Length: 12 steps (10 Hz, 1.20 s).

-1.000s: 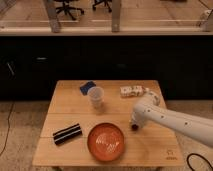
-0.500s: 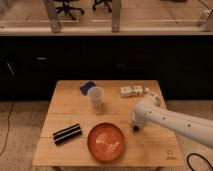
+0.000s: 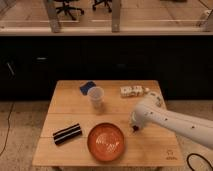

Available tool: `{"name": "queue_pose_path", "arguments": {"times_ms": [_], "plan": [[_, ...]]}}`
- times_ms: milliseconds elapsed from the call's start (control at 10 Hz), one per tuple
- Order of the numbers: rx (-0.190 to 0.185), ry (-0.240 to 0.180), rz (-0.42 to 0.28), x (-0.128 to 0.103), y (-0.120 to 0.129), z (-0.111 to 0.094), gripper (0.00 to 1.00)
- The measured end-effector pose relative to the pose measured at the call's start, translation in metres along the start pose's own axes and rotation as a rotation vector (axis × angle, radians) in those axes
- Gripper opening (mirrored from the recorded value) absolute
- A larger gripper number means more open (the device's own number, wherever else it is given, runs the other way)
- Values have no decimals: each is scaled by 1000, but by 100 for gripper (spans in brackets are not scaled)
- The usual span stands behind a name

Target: Place the pepper in the ceramic cup

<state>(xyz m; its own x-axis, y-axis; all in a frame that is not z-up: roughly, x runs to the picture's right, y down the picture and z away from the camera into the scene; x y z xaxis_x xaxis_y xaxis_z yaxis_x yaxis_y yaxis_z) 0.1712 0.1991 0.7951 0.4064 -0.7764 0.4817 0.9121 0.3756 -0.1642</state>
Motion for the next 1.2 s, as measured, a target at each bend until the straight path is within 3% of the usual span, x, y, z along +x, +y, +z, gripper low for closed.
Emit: {"name": "queue_pose_path", "arguments": {"times_ms": [600, 1200], "plan": [[28, 19, -33, -7, -18, -29, 0], [59, 2, -64, -7, -44, -50, 0]]}}
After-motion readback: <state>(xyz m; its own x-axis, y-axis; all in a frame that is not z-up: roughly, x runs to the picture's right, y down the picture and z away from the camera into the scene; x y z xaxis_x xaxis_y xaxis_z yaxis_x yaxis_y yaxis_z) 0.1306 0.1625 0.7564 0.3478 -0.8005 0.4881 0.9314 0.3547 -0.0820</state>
